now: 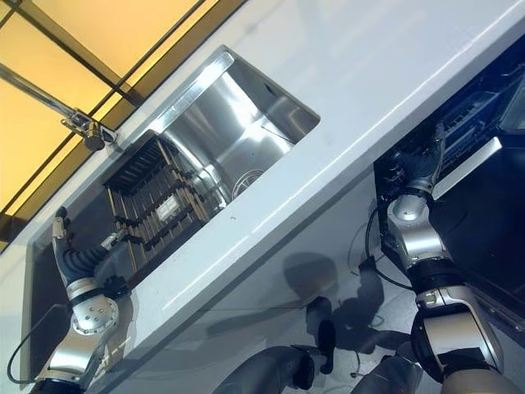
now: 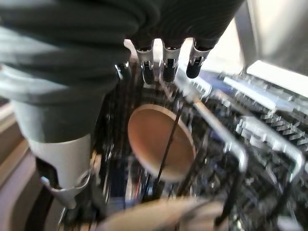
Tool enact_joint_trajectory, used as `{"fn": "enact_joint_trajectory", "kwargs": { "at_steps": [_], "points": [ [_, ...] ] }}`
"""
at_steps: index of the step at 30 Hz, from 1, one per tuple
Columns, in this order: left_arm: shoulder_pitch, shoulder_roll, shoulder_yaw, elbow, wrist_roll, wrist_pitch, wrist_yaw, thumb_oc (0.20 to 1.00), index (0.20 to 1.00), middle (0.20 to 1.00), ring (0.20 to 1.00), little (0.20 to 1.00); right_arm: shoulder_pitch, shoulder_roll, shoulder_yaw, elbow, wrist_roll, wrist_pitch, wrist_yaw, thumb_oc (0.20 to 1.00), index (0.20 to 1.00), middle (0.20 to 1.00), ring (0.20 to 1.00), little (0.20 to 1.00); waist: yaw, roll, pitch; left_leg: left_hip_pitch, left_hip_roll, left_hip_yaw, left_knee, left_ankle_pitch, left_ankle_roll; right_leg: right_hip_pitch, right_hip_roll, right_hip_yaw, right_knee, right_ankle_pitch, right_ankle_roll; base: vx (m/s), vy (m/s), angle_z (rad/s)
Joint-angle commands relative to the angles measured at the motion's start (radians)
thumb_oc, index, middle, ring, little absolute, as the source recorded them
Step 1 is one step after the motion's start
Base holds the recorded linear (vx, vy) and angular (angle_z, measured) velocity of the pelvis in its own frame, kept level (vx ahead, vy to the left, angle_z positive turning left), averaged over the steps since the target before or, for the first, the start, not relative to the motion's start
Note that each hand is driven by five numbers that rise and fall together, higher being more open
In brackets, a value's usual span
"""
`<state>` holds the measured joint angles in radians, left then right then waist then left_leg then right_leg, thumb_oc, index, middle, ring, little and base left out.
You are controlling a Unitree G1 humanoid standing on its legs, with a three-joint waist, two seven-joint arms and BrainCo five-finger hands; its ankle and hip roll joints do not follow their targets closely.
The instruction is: Pick up plates and place into dishwasher.
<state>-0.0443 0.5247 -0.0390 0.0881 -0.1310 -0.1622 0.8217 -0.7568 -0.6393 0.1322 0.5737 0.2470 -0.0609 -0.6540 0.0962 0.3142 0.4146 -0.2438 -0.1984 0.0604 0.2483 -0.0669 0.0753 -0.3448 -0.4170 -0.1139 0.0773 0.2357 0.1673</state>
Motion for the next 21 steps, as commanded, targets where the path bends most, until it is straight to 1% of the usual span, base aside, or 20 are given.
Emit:
{"fn": "enact_joint_trajectory", "kwargs": {
  "at_steps": [1,4,7,8,10,13,14,15,17,19,21],
  "points": [
    [-0.022,0.026,-0.031,-0.023,0.026,-0.021,0.041,1.000,1.000,1.000,1.000,1.000,-0.103,-0.059,-0.012,-0.035,-0.014,-0.038,-0.065,1.000,1.000,1.000,1.000,1.000,-0.020,0.068,0.004,-0.074,0.032,0.013,-0.018,0.031,-0.070,-0.051,-0.002,0.111,0.041,-0.064,-0.027,-0.11,-0.068,-0.14],
    [-0.047,0.029,-0.043,-0.020,0.033,-0.026,0.047,1.000,1.000,1.000,1.000,1.000,-0.097,-0.065,-0.018,-0.030,-0.018,-0.019,-0.119,1.000,1.000,1.000,1.000,1.000,-0.037,0.064,0.014,-0.082,0.037,0.022,-0.021,0.032,-0.070,-0.068,0.011,0.126,0.042,-0.063,-0.028,-0.10,-0.053,-0.15],
    [-0.069,0.033,-0.052,-0.027,0.034,-0.015,0.061,1.000,1.000,1.000,1.000,1.000,-0.071,-0.077,-0.036,-0.029,-0.004,-0.023,-0.171,1.000,1.000,1.000,1.000,1.000,-0.054,0.059,0.021,-0.088,0.039,0.029,-0.020,0.028,-0.069,-0.081,0.019,0.142,0.040,-0.058,-0.028,-0.08,-0.044,-0.11],
    [-0.080,0.035,-0.056,-0.028,0.035,-0.009,0.068,1.000,1.000,1.000,1.000,1.000,-0.058,-0.079,-0.046,-0.030,0.004,-0.028,-0.187,1.000,1.000,1.000,1.000,1.000,-0.062,0.057,0.023,-0.085,0.041,0.031,-0.018,0.019,-0.068,-0.080,0.022,0.145,0.041,-0.063,-0.027,-0.08,-0.028,-0.24],
    [-0.094,0.038,-0.060,-0.028,0.036,-0.007,0.080,1.000,1.000,1.000,1.000,1.000,-0.048,-0.082,-0.060,-0.033,0.012,-0.030,-0.214,1.000,1.000,1.000,1.000,1.000,-0.073,0.054,0.024,-0.089,0.039,0.037,-0.020,0.024,-0.066,-0.088,0.025,0.156,0.033,-0.050,-0.027,-0.06,-0.004,-0.20],
    [-0.110,0.043,-0.064,-0.020,0.030,-0.009,0.085,1.000,1.000,1.000,1.000,1.000,-0.030,-0.086,-0.080,-0.038,-0.010,-0.032,-0.241,1.000,1.000,1.000,1.000,1.000,-0.085,0.052,0.020,-0.083,0.037,0.048,-0.020,0.018,-0.064,-0.083,0.026,0.167,0.020,-0.041,-0.025,-0.03,0.021,-0.23],
    [-0.114,0.043,-0.068,-0.019,0.028,-0.010,0.086,1.000,1.000,1.000,1.000,1.000,-0.019,-0.091,-0.086,-0.053,-0.026,-0.036,-0.242,1.000,1.000,1.000,1.000,1.000,-0.091,0.051,0.018,-0.075,0.037,0.051,-0.016,0.007,-0.063,-0.074,0.025,0.167,0.018,-0.045,-0.024,-0.03,0.013,-0.17],
    [-0.117,0.044,-0.066,-0.018,0.026,-0.010,0.085,1.000,1.000,1.000,1.000,1.000,-0.009,-0.093,-0.089,-0.077,-0.041,-0.030,-0.244,1.000,1.000,1.000,1.000,1.000,-0.096,0.047,0.014,-0.075,0.034,0.057,-0.016,0.009,-0.063,-0.074,0.022,0.169,0.011,-0.035,-0.025,-0.03,0.016,-0.17],
    [-0.120,0.043,-0.067,-0.015,0.027,-0.014,0.084,1.000,1.000,1.000,1.000,1.000,0.020,-0.084,-0.094,-0.128,-0.063,-0.025,-0.268,1.000,1.000,1.000,1.000,1.000,-0.103,0.040,0.007,-0.069,0.033,0.067,-0.012,0.003,-0.061,-0.066,0.018,0.172,0.005,-0.028,-0.026,-0.03,0.019,-0.21],
    [-0.121,0.037,-0.064,-0.011,0.040,-0.019,0.077,1.000,1.000,1.000,1.000,1.000,0.068,-0.073,-0.107,-0.172,-0.075,-0.041,-0.289,1.000,1.000,1.000,1.000,1.000,-0.114,0.031,-0.005,-0.057,0.032,0.074,-0.013,-0.003,-0.059,-0.054,0.014,0.173,0.000,-0.022,-0.026,0.00,0.042,-0.15],
    [-0.118,0.033,-0.065,-0.009,0.045,-0.016,0.076,1.000,1.000,1.000,1.000,1.000,0.109,-0.059,-0.117,-0.216,-0.083,-0.032,-0.297,1.000,1.000,1.000,1.000,1.000,-0.121,0.025,-0.015,-0.041,0.033,0.080,-0.022,-0.004,-0.056,-0.042,0.013,0.176,-0.003,-0.019,-0.025,0.04,0.060,-0.17]
  ]
}}
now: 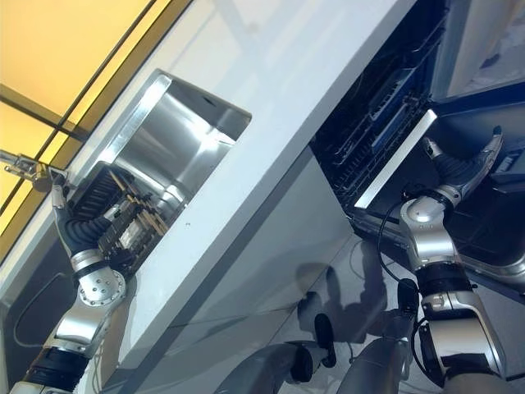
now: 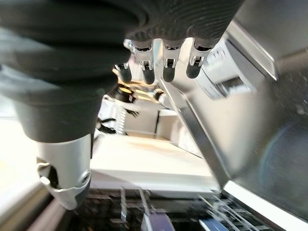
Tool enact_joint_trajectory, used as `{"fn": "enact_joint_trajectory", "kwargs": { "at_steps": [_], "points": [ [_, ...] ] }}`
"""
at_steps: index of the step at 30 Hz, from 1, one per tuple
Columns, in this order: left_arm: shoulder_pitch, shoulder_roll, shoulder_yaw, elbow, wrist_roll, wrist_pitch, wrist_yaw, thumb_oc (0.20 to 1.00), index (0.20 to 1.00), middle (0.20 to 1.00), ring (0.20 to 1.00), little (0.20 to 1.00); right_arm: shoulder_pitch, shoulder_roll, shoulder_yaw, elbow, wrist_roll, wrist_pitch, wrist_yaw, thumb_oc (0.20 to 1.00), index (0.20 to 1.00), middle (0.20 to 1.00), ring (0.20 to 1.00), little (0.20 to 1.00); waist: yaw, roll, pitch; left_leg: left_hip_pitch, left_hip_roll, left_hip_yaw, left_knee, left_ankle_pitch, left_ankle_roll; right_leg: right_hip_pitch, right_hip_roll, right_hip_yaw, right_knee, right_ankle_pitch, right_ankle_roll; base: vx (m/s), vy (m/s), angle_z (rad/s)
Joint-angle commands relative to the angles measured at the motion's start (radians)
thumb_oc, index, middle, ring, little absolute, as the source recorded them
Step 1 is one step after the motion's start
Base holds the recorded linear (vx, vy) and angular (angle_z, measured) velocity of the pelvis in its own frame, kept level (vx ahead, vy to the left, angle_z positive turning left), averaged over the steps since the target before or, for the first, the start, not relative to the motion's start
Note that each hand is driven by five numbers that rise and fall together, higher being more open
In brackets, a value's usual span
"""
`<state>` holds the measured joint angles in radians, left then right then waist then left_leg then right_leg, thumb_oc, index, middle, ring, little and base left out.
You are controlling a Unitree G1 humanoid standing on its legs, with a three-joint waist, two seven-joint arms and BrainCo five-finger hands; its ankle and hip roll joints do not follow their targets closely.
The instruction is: Pick up plates and place into dishwasher.
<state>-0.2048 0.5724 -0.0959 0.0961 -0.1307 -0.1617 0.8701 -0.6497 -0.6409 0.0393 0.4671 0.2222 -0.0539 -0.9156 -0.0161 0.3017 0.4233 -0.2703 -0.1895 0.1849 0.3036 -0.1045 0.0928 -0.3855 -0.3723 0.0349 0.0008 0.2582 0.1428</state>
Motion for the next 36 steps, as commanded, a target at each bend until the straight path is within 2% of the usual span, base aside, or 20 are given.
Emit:
{"fn": "enact_joint_trajectory", "kwargs": {
  "at_steps": [1,7,8,10,11,12,13,16,17,19,20,22,23,25,26,27,31,33,35,36],
  "points": [
    [0.049,-0.023,-0.006,-0.013,0.052,-0.019,0.021,1.000,1.000,1.000,1.000,1.000,0.043,-0.041,-0.033,-0.136,-0.082,-0.045,-0.043,1.000,1.000,1.000,1.000,1.000,-0.017,0.034,-0.035,0.001,0.028,-0.036,-0.087,0.033,-0.072,0.010,-0.035,0.021,0.071,-0.041,0.002,0.06,0.067,-0.24],
    [0.106,-0.039,0.021,-0.018,0.074,-0.030,-0.028,1.000,1.000,1.000,1.000,1.000,0.197,-0.011,-0.096,-0.220,-0.119,-0.056,-0.021,1.000,1.000,1.000,1.000,1.000,-0.023,0.019,-0.075,0.072,0.035,-0.022,-0.141,0.039,-0.066,0.074,-0.033,-0.020,0.058,-0.050,0.012,0.09,0.043,-0.39],
    [0.142,-0.050,0.041,-0.021,0.094,-0.042,-0.052,1.000,1.000,1.000,1.000,1.000,0.278,0.017,-0.124,-0.252,-0.136,-0.076,-0.015,1.000,1.000,1.000,1.000,1.000,-0.021,0.005,-0.095,0.117,0.044,-0.005,-0.178,0.032,-0.066,0.112,-0.027,-0.071,0.052,-0.063,0.020,0.07,0.023,-0.30],
    [0.155,-0.052,0.047,-0.019,0.098,-0.045,-0.056,1.000,1.000,1.000,1.000,1.000,0.308,0.037,-0.133,-0.268,-0.139,-0.082,-0.016,1.000,1.000,1.000,1.000,1.000,-0.017,-0.003,-0.102,0.133,0.049,0.011,-0.195,0.039,-0.065,0.118,-0.025,-0.097,0.053,-0.060,0.018,0.04,0.051,-0.37],
    [0.173,-0.059,0.063,-0.019,0.108,-0.043,-0.072,1.000,1.000,1.000,1.000,1.000,0.359,0.072,-0.151,-0.279,-0.149,-0.092,-0.016,1.000,1.000,1.000,1.000,1.000,-0.009,-0.008,-0.110,0.163,0.080,0.054,-0.215,0.038,-0.057,0.128,-0.016,-0.182,0.152,-0.124,0.007,0.00,0.063,-0.64],
    [0.175,-0.058,0.063,-0.020,0.108,-0.042,-0.072,1.000,1.000,1.000,1.000,1.000,0.361,0.073,-0.151,-0.282,-0.150,-0.091,-0.016,1.000,1.000,1.000,1.000,1.000,-0.007,-0.010,-0.112,0.160,0.080,0.057,-0.217,0.043,-0.057,0.121,-0.016,-0.179,0.156,-0.123,0.004,0.01,0.096,-0.74],
    [0.182,-0.059,0.073,-0.016,0.117,-0.035,-0.084,1.000,1.000,1.000,1.000,1.000,0.419,0.098,-0.159,-0.295,-0.134,-0.109,-0.019,1.000,1.000,1.000,1.000,1.000,-0.007,-0.017,-0.113,0.172,0.106,0.079,-0.212,0.041,-0.046,0.114,-0.009,-0.214,0.279,-0.178,-0.011,-0.02,0.052,-0.68],
    [0.182,-0.054,0.090,-0.006,0.126,-0.026,-0.108,1.000,1.000,1.000,1.000,1.000,0.530,0.144,-0.172,-0.328,-0.134,-0.145,-0.047,1.000,1.000,1.000,1.000,1.000,-0.005,-0.041,-0.114,0.151,0.135,0.087,-0.176,0.049,-0.017,0.049,0.010,-0.215,0.623,-0.250,-0.049,-0.02,0.030,-0.51],
    [0.179,-0.053,0.094,0.003,0.130,-0.026,-0.112,1.000,1.000,1.000,1.000,1.000,0.557,0.160,-0.174,-0.335,-0.123,-0.162,-0.055,1.000,1.000,1.000,1.000,1.000,-0.005,-0.059,-0.119,0.154,0.130,0.072,-0.158,0.028,-0.017,0.046,0.012,-0.200,0.712,-0.294,-0.043,0.02,-0.034,-0.53],
    [0.180,-0.048,0.106,0.026,0.139,-0.026,-0.122,1.000,1.000,1.000,1.000,1.000,0.605,0.194,-0.161,-0.353,-0.147,-0.185,-0.064,1.000,1.000,1.000,1.000,1.000,0.004,-0.096,-0.134,0.152,0.134,0.077,-0.143,0.030,-0.014,0.069,0.012,-0.223,0.796,-0.323,-0.052,0.03,-0.088,-0.85],
    [0.184,-0.047,0.109,0.032,0.141,-0.026,-0.124,1.000,1.000,1.000,1.000,1.000,0.617,0.203,-0.155,-0.361,-0.165,-0.185,-0.069,1.000,1.000,1.000,1.000,1.000,0.010,-0.109,-0.140,0.155,0.136,0.082,-0.143,0.030,-0.015,0.091,0.011,-0.231,0.800,-0.326,-0.051,0.02,-0.071,-0.70],
    [0.184,-0.046,0.109,0.033,0.141,-0.027,-0.124,1.000,1.000,1.000,1.000,1.000,0.618,0.205,-0.154,-0.362,-0.166,-0.184,-0.070,1.000,1.000,1.000,1.000,1.000,0.010,-0.110,-0.139,0.157,0.136,0.082,-0.144,0.030,-0.015,0.094,0.010,-0.231,0.799,-0.327,-0.050,0.02,-0.110,-0.24],
    [0.210,-0.051,0.134,0.062,0.149,-0.026,-0.123,1.000,1.000,1.000,1.000,1.000,0.623,0.227,-0.124,-0.389,-0.194,-0.159,-0.057,1.000,1.000,1.000,1.000,1.000,0.057,-0.173,-0.187,0.112,0.137,0.132,-0.140,0.017,0.000,0.273,0.012,-0.286,0.704,-0.327,-0.027,0.03,-0.240,-0.39],
    [0.225,-0.037,0.148,0.060,0.140,-0.020,-0.122,1.000,1.000,1.000,1.000,1.000,0.627,0.236,-0.118,-0.407,-0.194,-0.139,-0.057,1.000,1.000,1.000,1.000,1.000,0.076,-0.195,-0.200,0.104,0.150,0.150,-0.137,0.019,-0.004,0.360,0.049,-0.310,0.594,-0.345,-0.033,-0.03,-0.236,-0.64],
    [0.230,-0.031,0.160,0.057,0.138,-0.012,-0.125,1.000,1.000,1.000,1.000,1.000,0.630,0.238,-0.121,-0.405,-0.181,-0.140,-0.053,1.000,1.000,1.000,1.000,1.000,0.089,-0.208,-0.207,0.082,0.165,0.163,-0.126,0.027,-0.018,0.406,0.071,-0.335,0.507,-0.385,-0.043,-0.09,-0.181,-0.85],
    [0.234,-0.027,0.164,0.054,0.134,-0.011,-0.130,1.000,1.000,1.000,1.000,1.000,0.633,0.239,-0.122,-0.404,-0.175,-0.141,-0.056,1.000,1.000,1.000,1.000,1.000,0.093,-0.210,-0.209,0.076,0.175,0.167,-0.119,0.030,-0.027,0.422,0.081,-0.345,0.473,-0.395,-0.049,-0.14,-0.187,-0.80],
    [0.249,-0.014,0.169,0.034,0.123,0.010,-0.147,1.000,1.000,1.000,1.000,1.000,0.677,0.234,-0.131,-0.386,-0.061,-0.142,-0.012,1.000,1.000,1.000,1.000,1.000,0.079,-0.204,-0.190,0.044,0.251,0.193,-0.098,0.080,-0.084,0.459,0.134,-0.337,0.334,-0.503,-0.089,-0.16,-0.134,-0.74],
    [0.263,-0.015,0.173,0.025,0.117,0.024,-0.139,1.000,1.000,1.000,1.000,1.000,0.712,0.232,-0.144,-0.375,-0.030,-0.149,0.022,1.000,1.000,1.000,1.000,1.000,0.062,-0.198,-0.178,0.022,0.278,0.208,-0.087,0.103,-0.097,0.463,0.150,-0.325,0.296,-0.497,-0.094,-0.20,-0.032,-0.54],
    [0.296,-0.030,0.185,0.021,0.117,0.029,-0.120,1.000,1.000,1.000,1.000,1.000,0.755,0.235,-0.163,-0.355,0.123,-0.192,0.114,1.000,1.000,1.000,1.000,1.000,0.045,-0.181,-0.163,-0.011,0.312,0.230,-0.073,0.128,-0.113,0.452,0.158,-0.317,0.278,-0.490,-0.096,-0.21,0.040,-0.61],
    [0.301,-0.033,0.187,0.020,0.119,0.030,-0.117,1.000,1.000,1.000,1.000,1.000,0.759,0.237,-0.166,-0.349,0.146,-0.197,0.128,1.000,1.000,1.000,1.000,1.000,0.043,-0.178,-0.162,-0.014,0.317,0.233,-0.072,0.131,-0.115,0.450,0.160,-0.316,0.274,-0.488,-0.097,-0.17,0.051,-0.70]
  ]
}}
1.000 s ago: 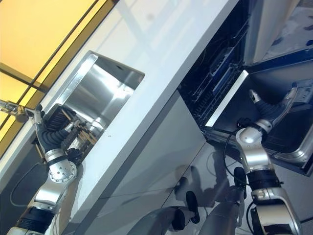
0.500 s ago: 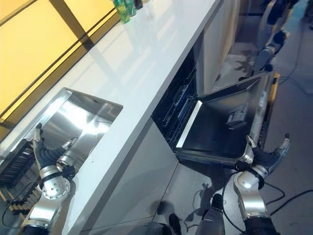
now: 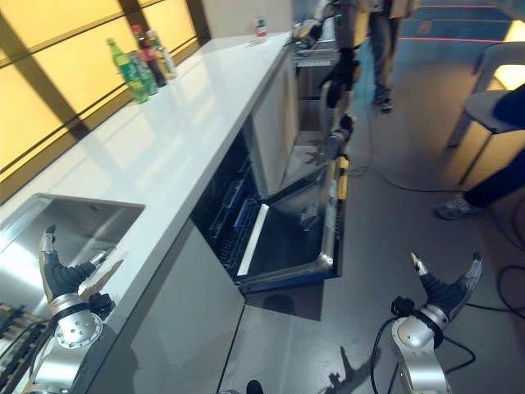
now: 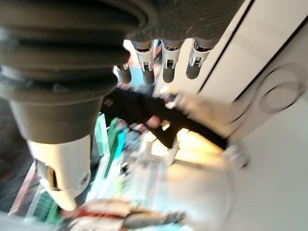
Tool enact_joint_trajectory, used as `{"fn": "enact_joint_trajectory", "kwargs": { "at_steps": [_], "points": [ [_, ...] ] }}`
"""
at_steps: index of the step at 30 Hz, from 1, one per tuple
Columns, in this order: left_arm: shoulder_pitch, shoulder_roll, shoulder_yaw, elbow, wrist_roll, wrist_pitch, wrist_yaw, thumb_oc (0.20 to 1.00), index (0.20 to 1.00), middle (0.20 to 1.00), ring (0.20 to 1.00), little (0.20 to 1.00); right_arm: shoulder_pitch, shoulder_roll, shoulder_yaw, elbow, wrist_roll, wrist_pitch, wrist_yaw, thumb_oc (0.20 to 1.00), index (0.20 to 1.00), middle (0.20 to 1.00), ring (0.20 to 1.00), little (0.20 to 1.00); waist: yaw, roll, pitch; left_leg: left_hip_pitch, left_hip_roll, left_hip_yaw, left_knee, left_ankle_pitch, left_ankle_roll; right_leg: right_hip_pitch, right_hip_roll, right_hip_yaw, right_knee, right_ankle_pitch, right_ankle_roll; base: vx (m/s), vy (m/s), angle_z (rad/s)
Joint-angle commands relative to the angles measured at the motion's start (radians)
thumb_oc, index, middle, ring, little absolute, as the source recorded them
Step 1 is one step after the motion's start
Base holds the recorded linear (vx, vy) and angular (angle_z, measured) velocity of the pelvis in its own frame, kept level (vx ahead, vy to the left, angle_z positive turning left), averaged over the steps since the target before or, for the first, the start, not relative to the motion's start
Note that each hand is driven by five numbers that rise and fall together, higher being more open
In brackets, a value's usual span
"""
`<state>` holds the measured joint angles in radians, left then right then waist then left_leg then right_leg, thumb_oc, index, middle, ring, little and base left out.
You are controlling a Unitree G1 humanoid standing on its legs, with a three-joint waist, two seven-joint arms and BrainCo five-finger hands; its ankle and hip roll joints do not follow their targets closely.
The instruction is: Pick up plates and place into dishwasher.
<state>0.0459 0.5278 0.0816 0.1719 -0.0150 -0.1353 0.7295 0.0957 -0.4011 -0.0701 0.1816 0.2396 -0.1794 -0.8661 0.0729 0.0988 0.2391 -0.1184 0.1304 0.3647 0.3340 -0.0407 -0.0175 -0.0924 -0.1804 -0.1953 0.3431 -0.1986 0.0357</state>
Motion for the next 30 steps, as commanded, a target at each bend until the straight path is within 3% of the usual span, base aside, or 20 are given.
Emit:
{"fn": "enact_joint_trajectory", "kwargs": {
  "at_steps": [1,3,6,9,13,19,20,24,30],
  "points": [
    [0.069,0.003,0.018,-0.057,-0.004,-0.005,0.028,1.000,1.000,1.000,1.000,1.000,0.035,0.012,-0.066,-0.044,0.142,-0.094,0.110,1.000,1.000,1.000,1.000,1.000,-0.049,0.037,0.034,-0.177,-0.002,0.046,-0.101,0.074,-0.011,0.145,-0.028,-0.082,-0.063,-0.035,0.006,-0.16,0.087,-0.85],
    [0.105,-0.005,0.034,-0.068,-0.021,-0.009,0.017,1.000,1.000,1.000,1.000,1.000,0.062,0.016,-0.075,-0.019,0.249,-0.122,0.154,1.000,1.000,1.000,1.000,1.000,-0.048,0.058,0.051,-0.204,-0.005,0.009,-0.083,0.078,-0.023,0.105,-0.024,-0.063,-0.031,-0.046,-0.002,-0.14,0.129,-1.09],
    [0.153,-0.030,0.036,-0.076,-0.028,-0.030,0.005,1.000,1.000,1.000,1.000,1.000,0.081,0.026,-0.079,0.029,0.234,-0.150,0.143,1.000,1.000,1.000,1.000,1.000,-0.038,0.077,0.072,-0.229,-0.033,-0.085,-0.053,0.071,-0.030,0.042,-0.031,-0.031,0.024,-0.060,-0.010,-0.08,0.159,-0.87],
    [0.165,-0.049,0.015,-0.074,-0.049,-0.056,0.024,1.000,1.000,1.000,1.000,1.000,0.045,0.024,-0.045,0.099,0.351,-0.183,0.175,1.000,1.000,1.000,1.000,1.000,-0.028,0.117,0.118,-0.275,-0.049,-0.160,-0.047,0.094,-0.018,-0.120,-0.035,0.008,0.149,-0.067,-0.024,-0.18,0.218,-0.58],
    [0.141,-0.053,-0.021,-0.081,-0.060,-0.059,0.034,1.000,1.000,1.000,1.000,1.000,-0.026,0.028,0.011,0.185,0.385,-0.227,0.230,1.000,1.000,1.000,1.000,1.000,-0.023,0.139,0.171,-0.314,-0.067,-0.162,-0.019,0.068,-0.029,-0.238,-0.063,0.026,0.285,-0.132,-0.031,-0.05,0.148,-0.40],
    [0.135,-0.049,-0.035,-0.097,-0.063,-0.055,0.037,1.000,1.000,1.000,1.000,1.000,-0.073,0.023,0.052,0.192,0.394,-0.233,0.261,1.000,1.000,1.000,1.000,1.000,-0.012,0.157,0.206,-0.350,-0.080,-0.155,0.003,0.065,-0.026,-0.312,-0.071,0.031,0.364,-0.153,-0.037,0.00,0.083,0.12],
    [0.123,-0.047,-0.056,-0.105,-0.070,-0.070,0.041,1.000,1.000,1.000,1.000,1.000,-0.151,0.035,0.101,0.210,0.437,-0.275,0.302,1.000,1.000,1.000,1.000,1.000,0.017,0.200,0.267,-0.400,-0.117,-0.157,0.047,0.063,-0.009,-0.402,-0.067,0.026,0.490,-0.183,-0.057,0.10,0.176,0.04],
    [0.110,-0.044,-0.052,-0.106,-0.072,-0.082,0.020,1.000,1.000,1.000,1.000,1.000,-0.226,0.031,0.112,0.249,0.472,-0.313,0.328,1.000,1.000,1.000,1.000,1.000,0.045,0.207,0.281,-0.490,-0.162,-0.161,0.130,0.034,0.019,-0.512,-0.090,0.029,0.625,-0.235,-0.077,0.12,0.074,0.40],
    [0.096,-0.016,-0.043,-0.120,-0.063,-0.109,-0.023,1.000,1.000,1.000,1.000,1.000,-0.270,0.030,0.091,0.275,0.558,-0.373,0.379,1.000,1.000,1.000,1.000,1.000,0.071,0.234,0.281,-0.534,-0.241,-0.186,0.184,0.007,0.063,-0.569,-0.109,0.055,0.808,-0.274,-0.089,0.13,0.015,0.38]
  ]
}}
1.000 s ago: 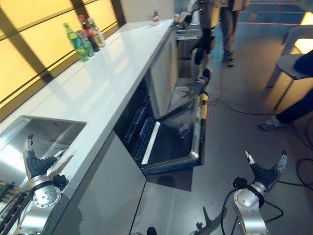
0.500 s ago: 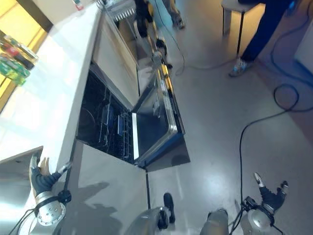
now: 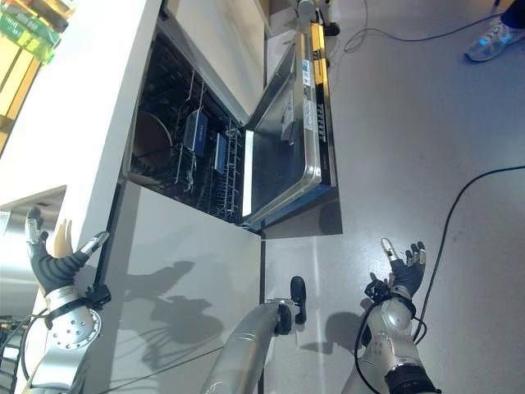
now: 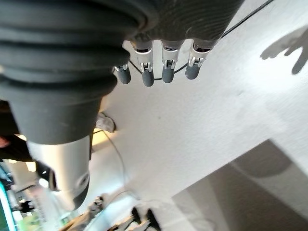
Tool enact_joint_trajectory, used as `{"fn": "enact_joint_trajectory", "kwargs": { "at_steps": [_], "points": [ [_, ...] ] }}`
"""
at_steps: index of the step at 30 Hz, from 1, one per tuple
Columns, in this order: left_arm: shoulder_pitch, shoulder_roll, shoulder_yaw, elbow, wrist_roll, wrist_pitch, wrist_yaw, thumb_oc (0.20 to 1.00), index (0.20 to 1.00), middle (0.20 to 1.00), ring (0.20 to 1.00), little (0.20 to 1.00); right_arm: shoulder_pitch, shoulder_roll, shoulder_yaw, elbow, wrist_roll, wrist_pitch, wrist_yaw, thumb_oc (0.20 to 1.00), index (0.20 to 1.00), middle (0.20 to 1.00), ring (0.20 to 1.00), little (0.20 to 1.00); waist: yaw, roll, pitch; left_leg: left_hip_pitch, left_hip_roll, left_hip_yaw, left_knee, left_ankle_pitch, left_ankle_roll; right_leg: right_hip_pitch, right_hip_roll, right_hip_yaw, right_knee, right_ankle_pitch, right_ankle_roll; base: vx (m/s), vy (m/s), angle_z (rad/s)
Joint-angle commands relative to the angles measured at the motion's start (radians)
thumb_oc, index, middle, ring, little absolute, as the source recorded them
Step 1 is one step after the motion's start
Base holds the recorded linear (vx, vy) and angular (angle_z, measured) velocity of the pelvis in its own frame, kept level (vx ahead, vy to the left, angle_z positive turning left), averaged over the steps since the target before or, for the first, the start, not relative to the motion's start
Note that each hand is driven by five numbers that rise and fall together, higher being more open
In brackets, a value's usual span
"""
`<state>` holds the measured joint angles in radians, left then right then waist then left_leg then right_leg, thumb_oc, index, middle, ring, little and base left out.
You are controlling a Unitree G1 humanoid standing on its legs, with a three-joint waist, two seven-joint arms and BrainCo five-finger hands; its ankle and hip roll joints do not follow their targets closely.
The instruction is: Pick up plates and place into dishwasher.
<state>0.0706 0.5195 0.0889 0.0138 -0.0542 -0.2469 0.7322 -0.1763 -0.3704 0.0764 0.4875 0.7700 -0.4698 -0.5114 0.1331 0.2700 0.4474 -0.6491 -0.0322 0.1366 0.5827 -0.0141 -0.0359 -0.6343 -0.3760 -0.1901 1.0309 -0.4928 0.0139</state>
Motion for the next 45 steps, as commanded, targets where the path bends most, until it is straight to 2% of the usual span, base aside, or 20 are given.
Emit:
{"fn": "enact_joint_trajectory", "kwargs": {
  "at_steps": [1,3,4,5,7,9,11,12,13,14,18,21,27,29,32,33,38,39,41,45],
  "points": [
    [0.068,-0.006,-0.059,0.040,-0.020,-0.004,-0.034,1.000,1.000,1.000,1.000,1.000,-0.004,-0.007,-0.064,-0.029,0.028,-0.091,0.021,1.000,1.000,1.000,1.000,1.000,0.009,0.074,0.073,-0.011,-0.100,0.031,-0.056,-0.019,0.082,-0.040,0.086,0.073,0.146,0.030,-0.069,0.10,0.019,0.54],
    [0.057,-0.007,-0.081,0.044,-0.024,-0.014,-0.030,1.000,1.000,1.000,1.000,1.000,-0.023,-0.021,-0.074,-0.019,0.049,-0.102,0.035,1.000,1.000,1.000,1.000,1.000,0.000,0.091,0.073,-0.023,-0.124,0.015,-0.057,-0.011,0.080,-0.081,0.102,0.115,0.142,0.050,-0.068,0.02,-0.064,0.61],
    [0.031,0.007,-0.121,0.054,-0.025,-0.036,-0.012,1.000,1.000,1.000,1.000,1.000,-0.055,-0.030,-0.080,0.003,0.080,-0.122,0.059,1.000,1.000,1.000,1.000,1.000,-0.020,0.103,0.073,-0.038,-0.155,-0.018,-0.066,-0.002,0.077,-0.140,0.159,0.154,0.079,0.071,-0.062,-0.08,-0.184,0.61],
    [0.007,0.014,-0.144,0.063,-0.026,-0.043,0.008,1.000,1.000,1.000,1.000,1.000,-0.083,-0.034,-0.082,0.023,0.102,-0.127,0.088,1.000,1.000,1.000,1.000,1.000,-0.032,0.110,0.073,-0.051,-0.169,-0.033,-0.076,0.007,0.073,-0.176,0.183,0.170,0.023,0.116,-0.045,-0.11,-0.214,0.72],
    [-0.029,0.012,-0.171,0.056,-0.022,-0.032,0.055,1.000,1.000,1.000,1.000,1.000,-0.164,-0.057,-0.076,0.059,0.111,-0.118,0.112,1.000,1.000,1.000,1.000,1.000,-0.050,0.121,0.073,-0.059,-0.182,-0.038,-0.101,0.008,0.072,-0.231,0.200,0.196,-0.150,0.256,-0.004,-0.12,-0.121,1.14],
    [-0.077,0.002,-0.201,0.059,-0.027,-0.010,0.128,1.000,1.000,1.000,1.000,1.000,-0.276,-0.072,-0.076,0.090,0.091,-0.077,0.138,1.000,1.000,1.000,1.000,1.000,-0.090,0.132,0.073,-0.077,-0.201,-0.025,-0.132,0.015,0.076,-0.300,0.224,0.235,-0.411,0.490,0.045,-0.05,-0.097,0.73],
    [-0.111,-0.004,-0.220,0.062,-0.037,0.015,0.166,1.000,1.000,1.000,1.000,1.000,-0.341,-0.075,-0.078,0.097,0.082,-0.039,0.154,1.000,1.000,1.000,1.000,1.000,-0.118,0.135,0.073,-0.080,-0.225,-0.020,-0.132,-0.009,0.071,-0.338,0.231,0.271,-0.562,0.614,0.078,0.14,-0.097,0.35],
    [-0.127,0.000,-0.226,0.051,-0.044,0.033,0.183,1.000,1.000,1.000,1.000,1.000,-0.369,-0.077,-0.081,0.095,0.095,-0.014,0.174,1.000,1.000,1.000,1.000,1.000,-0.123,0.141,0.073,-0.092,-0.234,-0.024,-0.125,-0.018,0.070,-0.355,0.242,0.284,-0.584,0.639,0.085,0.13,-0.095,0.34],
    [-0.134,0.001,-0.221,0.041,-0.046,0.047,0.187,1.000,1.000,1.000,1.000,1.000,-0.388,-0.081,-0.083,0.096,0.109,0.011,0.189,1.000,1.000,1.000,1.000,1.000,-0.121,0.141,0.073,-0.099,-0.232,-0.027,-0.113,-0.032,0.073,-0.358,0.248,0.292,-0.564,0.616,0.093,0.12,-0.112,0.19],
    [-0.140,0.007,-0.220,0.034,-0.050,0.057,0.207,1.000,1.000,1.000,1.000,1.000,-0.405,-0.083,-0.077,0.104,0.115,0.015,0.204,1.000,1.000,1.000,1.000,1.000,-0.123,0.133,0.073,-0.109,-0.231,-0.030,-0.090,-0.050,0.069,-0.359,0.229,0.289,-0.630,0.625,0.105,0.09,-0.149,0.12],
    [-0.159,0.035,-0.220,0.027,-0.027,0.039,0.219,1.000,1.000,1.000,1.000,1.000,-0.422,-0.075,-0.064,0.094,0.201,-0.001,0.280,1.000,1.000,1.000,1.000,1.000,-0.098,0.124,0.073,-0.160,-0.213,-0.049,-0.027,-0.100,0.075,-0.397,0.216,0.276,-0.564,0.597,0.114,0.05,-0.270,-0.04],
    [-0.160,0.055,-0.223,0.012,-0.019,0.030,0.201,1.000,1.000,1.000,1.000,1.000,-0.462,-0.080,-0.056,0.078,0.246,0.021,0.346,1.000,1.000,1.000,1.000,1.000,-0.075,0.120,0.073,-0.174,-0.218,-0.076,0.003,-0.123,0.079,-0.408,0.207,0.247,-0.537,0.576,0.116,0.09,-0.228,0.24],
    [-0.135,0.076,-0.205,-0.018,-0.003,0.006,0.185,1.000,1.000,1.000,1.000,1.000,-0.538,-0.089,-0.031,0.035,0.244,0.022,0.401,1.000,1.000,1.000,1.000,1.000,-0.033,0.119,0.073,-0.153,-0.213,-0.119,0.005,-0.127,0.077,-0.382,0.190,0.193,-0.500,0.534,0.097,0.07,-0.155,0.26],
    [-0.120,0.081,-0.189,-0.028,-0.007,0.003,0.170,1.000,1.000,1.000,1.000,1.000,-0.560,-0.092,-0.025,0.011,0.263,0.075,0.450,1.000,1.000,1.000,1.000,1.000,-0.014,0.112,0.073,-0.138,-0.212,-0.134,0.011,-0.128,0.078,-0.364,0.184,0.170,-0.478,0.516,0.088,0.06,-0.136,0.21],
    [-0.101,0.090,-0.174,-0.040,-0.008,-0.008,0.162,1.000,1.000,1.000,1.000,1.000,-0.584,-0.102,-0.010,0.005,0.268,0.105,0.489,1.000,1.000,1.000,1.000,1.000,0.002,0.106,0.073,-0.126,-0.212,-0.152,0.017,-0.129,0.078,-0.344,0.176,0.146,-0.464,0.502,0.077,0.05,-0.098,0.16],
    [-0.089,0.095,-0.168,-0.046,-0.010,-0.015,0.158,1.000,1.000,1.000,1.000,1.000,-0.596,-0.111,-0.003,0.000,0.276,0.126,0.505,1.000,1.000,1.000,1.000,1.000,0.017,0.104,0.073,-0.101,-0.211,-0.167,0.028,-0.141,0.075,-0.321,0.179,0.141,-0.442,0.468,0.076,0.08,-0.074,0.17],
    [-0.051,0.129,-0.127,-0.072,-0.042,-0.014,0.117,1.000,1.000,1.000,1.000,1.000,-0.668,-0.151,-0.004,0.021,0.256,0.120,0.485,1.000,1.000,1.000,1.000,1.000,0.066,0.093,0.073,-0.061,-0.217,-0.205,0.096,-0.109,0.073,-0.261,0.160,0.099,-0.367,0.407,0.052,0.04,-0.081,0.31],
    [-0.050,0.128,-0.122,-0.076,-0.044,-0.013,0.114,1.000,1.000,1.000,1.000,1.000,-0.678,-0.155,-0.005,0.024,0.259,0.120,0.483,1.000,1.000,1.000,1.000,1.000,0.064,0.093,0.073,-0.081,-0.220,-0.203,0.096,-0.084,0.074,-0.271,0.152,0.085,-0.379,0.434,0.042,0.06,-0.037,0.43],
    [-0.035,0.130,-0.117,-0.079,-0.056,-0.012,0.099,1.000,1.000,1.000,1.000,1.000,-0.701,-0.168,-0.011,0.036,0.252,0.121,0.464,1.000,1.000,1.000,1.000,1.000,0.078,0.094,0.073,-0.053,-0.223,-0.216,0.116,-0.099,0.073,-0.245,0.155,0.089,-0.347,0.391,0.044,0.10,-0.018,0.36],
    [0.015,0.129,-0.097,-0.093,-0.074,-0.029,0.071,1.000,1.000,1.000,1.000,1.000,-0.773,-0.224,-0.029,0.062,0.261,0.089,0.433,1.000,1.000,1.000,1.000,1.000,0.100,0.093,0.073,-0.008,-0.220,-0.230,0.111,-0.045,0.066,-0.191,0.146,0.069,-0.334,0.369,0.025,0.07,0.014,0.31]
  ]
}}
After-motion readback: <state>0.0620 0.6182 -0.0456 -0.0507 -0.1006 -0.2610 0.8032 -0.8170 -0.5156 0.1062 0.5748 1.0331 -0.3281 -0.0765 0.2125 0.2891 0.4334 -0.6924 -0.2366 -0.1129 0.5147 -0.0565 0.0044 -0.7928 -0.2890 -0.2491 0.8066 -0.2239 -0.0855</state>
